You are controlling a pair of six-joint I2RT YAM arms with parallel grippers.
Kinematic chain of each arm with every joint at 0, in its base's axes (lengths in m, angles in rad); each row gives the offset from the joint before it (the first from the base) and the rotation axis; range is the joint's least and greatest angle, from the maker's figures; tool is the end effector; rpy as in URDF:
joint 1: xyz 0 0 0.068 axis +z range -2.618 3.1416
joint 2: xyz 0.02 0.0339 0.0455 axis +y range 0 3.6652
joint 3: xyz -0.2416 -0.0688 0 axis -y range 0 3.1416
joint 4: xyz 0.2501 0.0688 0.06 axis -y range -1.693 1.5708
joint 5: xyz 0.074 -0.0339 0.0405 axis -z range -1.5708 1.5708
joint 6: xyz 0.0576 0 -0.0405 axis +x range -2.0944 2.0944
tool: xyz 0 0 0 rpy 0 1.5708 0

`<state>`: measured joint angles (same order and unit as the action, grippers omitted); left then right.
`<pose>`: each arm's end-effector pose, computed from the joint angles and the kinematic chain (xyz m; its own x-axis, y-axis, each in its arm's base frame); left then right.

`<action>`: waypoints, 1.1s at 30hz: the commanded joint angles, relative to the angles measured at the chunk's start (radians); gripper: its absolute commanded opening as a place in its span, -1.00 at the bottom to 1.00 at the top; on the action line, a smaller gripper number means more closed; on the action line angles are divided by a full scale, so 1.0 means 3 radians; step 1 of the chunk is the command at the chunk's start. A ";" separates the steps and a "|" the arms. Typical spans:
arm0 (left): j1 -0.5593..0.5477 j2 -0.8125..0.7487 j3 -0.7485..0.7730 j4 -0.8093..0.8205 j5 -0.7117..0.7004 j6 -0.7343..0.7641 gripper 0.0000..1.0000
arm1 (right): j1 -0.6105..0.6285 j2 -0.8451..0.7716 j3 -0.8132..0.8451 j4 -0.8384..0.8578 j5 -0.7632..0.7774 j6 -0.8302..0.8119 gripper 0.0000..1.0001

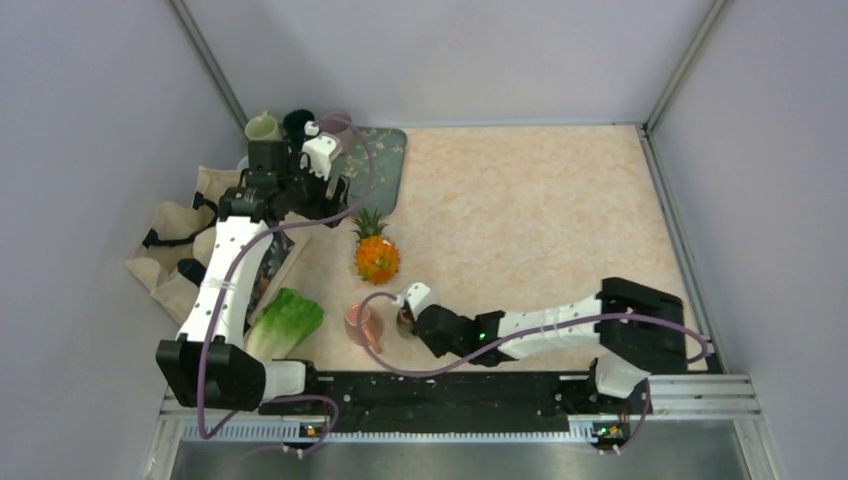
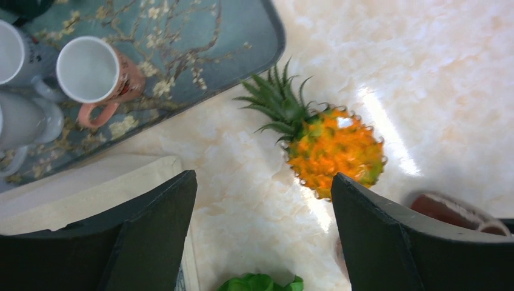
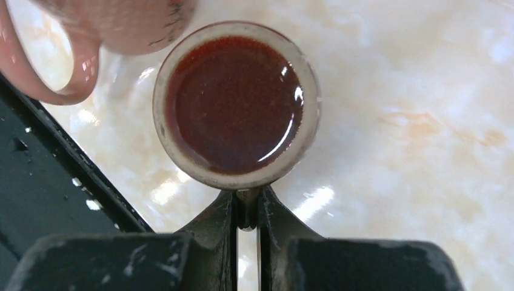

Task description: Turn the mug right side up

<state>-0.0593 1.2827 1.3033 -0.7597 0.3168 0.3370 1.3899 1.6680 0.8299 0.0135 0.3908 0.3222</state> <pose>0.2937 -0.0354 0.3236 -0.5400 0.3468 -0.7669 0.4924 0.8691 0.0463 0.0831 0.3322 0.1147 -0.3986 -0.5519 -0.7325 -0.7768 0.6278 -0.0504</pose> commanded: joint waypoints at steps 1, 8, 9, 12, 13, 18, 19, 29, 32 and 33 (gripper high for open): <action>0.0011 0.0065 0.0363 -0.0084 0.0544 -0.0189 0.61 | -0.0503 -0.0914 -0.0365 0.0624 -0.0487 0.0276 -1.00; -0.0090 0.0198 0.0859 -0.0283 0.1888 -0.0553 0.55 | -0.1629 -0.1882 -0.0885 0.1961 -0.1512 0.0785 -1.00; -0.0158 0.0214 0.0889 -0.0243 0.2037 -0.0640 0.58 | -0.1730 -0.1919 -0.0885 0.2151 -0.1567 0.0877 -1.00; -0.0463 0.0276 0.0955 -0.0111 0.2241 -0.0950 0.65 | -0.1957 -0.1879 -0.0801 0.2719 -0.1703 0.1166 -1.00; -0.0566 0.0299 0.0978 -0.0073 0.2292 -0.1028 0.68 | -0.1998 -0.1831 -0.0748 0.2855 -0.1752 0.1233 -1.00; -0.0856 0.0418 0.1010 0.0234 0.2514 -0.1469 0.70 | -0.2049 -0.1582 -0.0487 0.3252 -0.1896 0.1416 -1.00; -0.0875 0.0443 0.1020 0.0253 0.2527 -0.1502 0.68 | -0.2051 -0.1552 -0.0462 0.3297 -0.1916 0.1443 -1.00; -0.0980 0.0588 0.1070 0.0788 0.2764 -0.2003 0.28 | -0.2051 -0.1255 -0.0376 0.3512 -0.2048 0.1673 -1.00; -0.0983 0.0576 0.1155 0.0656 0.2678 -0.1879 0.20 | -0.2067 -0.1265 -0.0388 0.3447 -0.1989 0.1646 -1.00; -0.0979 0.0573 0.1166 0.0618 0.2641 -0.1830 0.18 | -0.2078 -0.1273 -0.0385 0.3425 -0.1974 0.1641 -1.00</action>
<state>-0.3492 1.4693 1.5890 -0.6128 1.0931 -0.2203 0.7822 1.3029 0.6621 0.9493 -0.2039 0.8059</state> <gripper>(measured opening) 0.608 0.068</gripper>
